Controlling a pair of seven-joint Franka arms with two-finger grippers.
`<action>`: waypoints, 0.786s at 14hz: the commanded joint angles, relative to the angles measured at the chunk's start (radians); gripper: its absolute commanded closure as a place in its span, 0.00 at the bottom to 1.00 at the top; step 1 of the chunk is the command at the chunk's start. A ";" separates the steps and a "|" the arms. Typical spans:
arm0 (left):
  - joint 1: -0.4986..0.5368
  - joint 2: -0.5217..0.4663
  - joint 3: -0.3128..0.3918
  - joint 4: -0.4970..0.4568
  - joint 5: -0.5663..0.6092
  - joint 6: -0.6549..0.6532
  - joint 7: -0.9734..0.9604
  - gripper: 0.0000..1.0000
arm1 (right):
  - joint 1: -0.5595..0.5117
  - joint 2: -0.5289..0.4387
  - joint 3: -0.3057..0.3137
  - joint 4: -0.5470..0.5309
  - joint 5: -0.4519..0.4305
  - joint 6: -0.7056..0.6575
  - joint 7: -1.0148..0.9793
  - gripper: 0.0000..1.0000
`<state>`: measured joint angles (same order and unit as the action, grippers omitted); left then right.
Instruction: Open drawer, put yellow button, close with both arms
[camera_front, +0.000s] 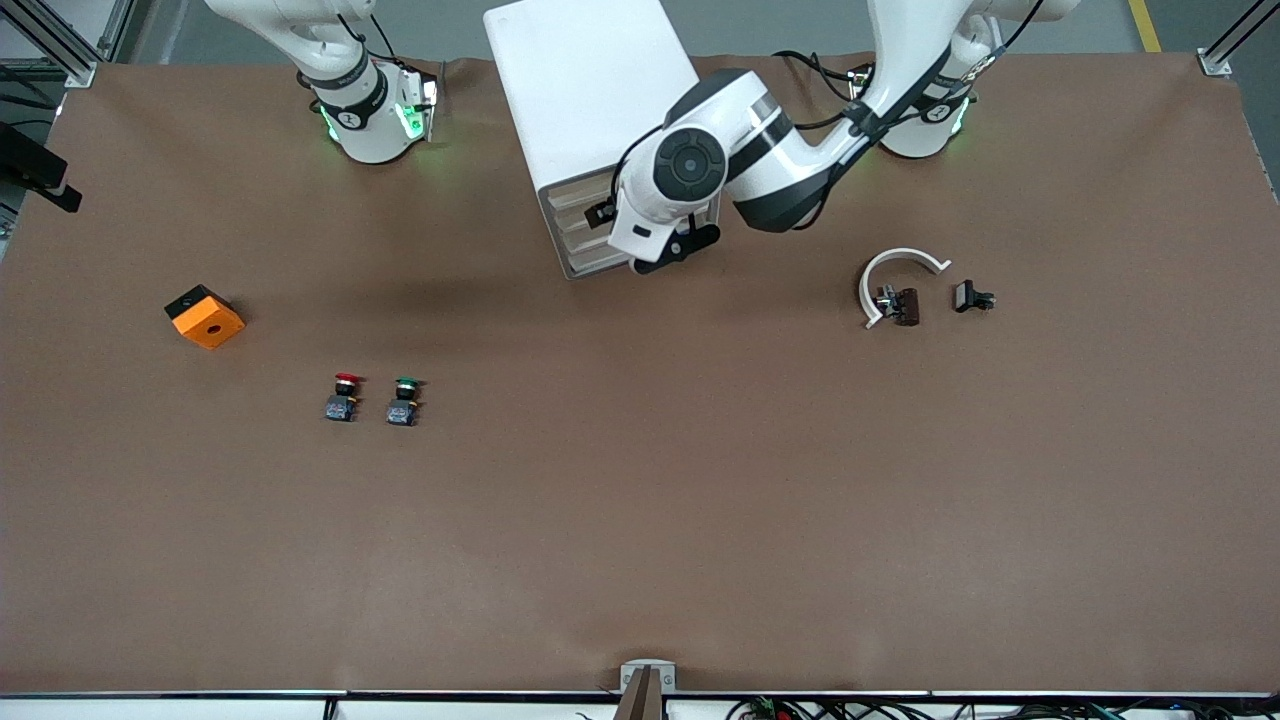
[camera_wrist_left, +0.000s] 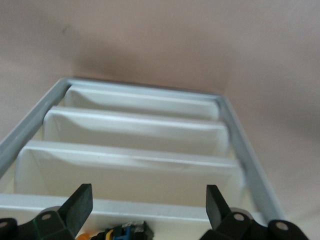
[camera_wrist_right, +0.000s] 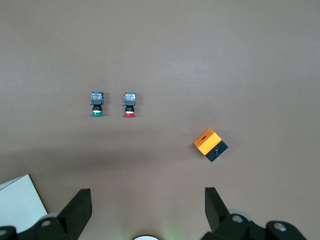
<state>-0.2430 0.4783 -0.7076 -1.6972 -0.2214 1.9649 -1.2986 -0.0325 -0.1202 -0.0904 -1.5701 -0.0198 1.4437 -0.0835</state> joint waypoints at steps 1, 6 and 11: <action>0.053 0.014 0.010 0.057 -0.012 -0.009 -0.002 0.00 | 0.002 -0.029 -0.003 -0.031 -0.002 0.014 -0.007 0.00; 0.191 0.012 0.011 0.070 -0.019 -0.015 -0.059 0.00 | 0.002 -0.029 -0.003 -0.031 -0.002 0.012 -0.007 0.00; 0.218 0.025 0.057 0.070 0.002 -0.113 -0.074 0.00 | 0.002 -0.029 -0.003 -0.031 -0.002 0.012 -0.007 0.00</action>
<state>-0.0176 0.4878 -0.6735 -1.6446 -0.2229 1.8879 -1.3562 -0.0325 -0.1205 -0.0910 -1.5716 -0.0198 1.4437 -0.0835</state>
